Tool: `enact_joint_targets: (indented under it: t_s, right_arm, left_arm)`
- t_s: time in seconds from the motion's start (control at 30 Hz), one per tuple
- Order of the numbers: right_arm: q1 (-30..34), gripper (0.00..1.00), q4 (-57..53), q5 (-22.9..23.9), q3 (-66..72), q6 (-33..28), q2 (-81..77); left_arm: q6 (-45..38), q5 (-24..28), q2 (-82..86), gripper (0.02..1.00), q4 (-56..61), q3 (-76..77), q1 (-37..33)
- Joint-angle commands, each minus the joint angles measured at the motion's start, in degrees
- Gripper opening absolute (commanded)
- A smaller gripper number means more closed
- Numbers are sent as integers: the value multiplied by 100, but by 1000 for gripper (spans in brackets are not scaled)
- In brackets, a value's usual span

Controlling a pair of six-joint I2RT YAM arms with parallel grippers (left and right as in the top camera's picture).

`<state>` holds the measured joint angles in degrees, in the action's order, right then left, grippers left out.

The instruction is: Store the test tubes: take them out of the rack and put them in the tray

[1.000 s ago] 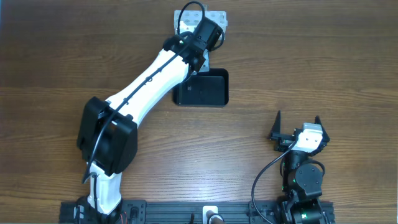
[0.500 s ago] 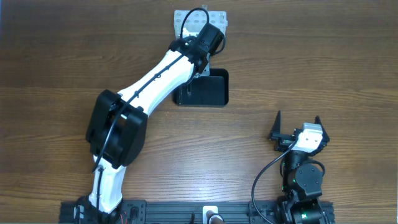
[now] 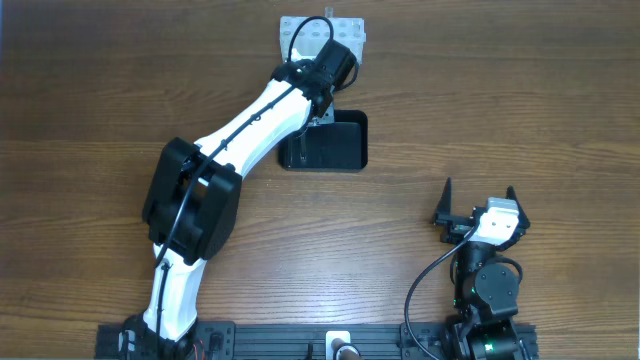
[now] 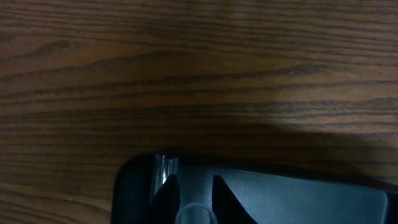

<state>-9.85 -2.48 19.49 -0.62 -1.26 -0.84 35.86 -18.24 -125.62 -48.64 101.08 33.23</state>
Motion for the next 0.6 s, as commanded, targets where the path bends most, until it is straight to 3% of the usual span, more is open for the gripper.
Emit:
enact_joint_targets:
  t_s: [0.03,0.3,0.6]
  right_arm:
    - [-31,993,-9,11,33,55,55]
    - [-31,993,-7,11,33,55,55]
    - [-31,991,-9,11,33,55,55]
  left_arm:
    - [44,90,-83,154,7,-26,-57]
    - [42,175,-94,165,2,-26,-57]
    - [37,103,44,345,7,-26,-55]
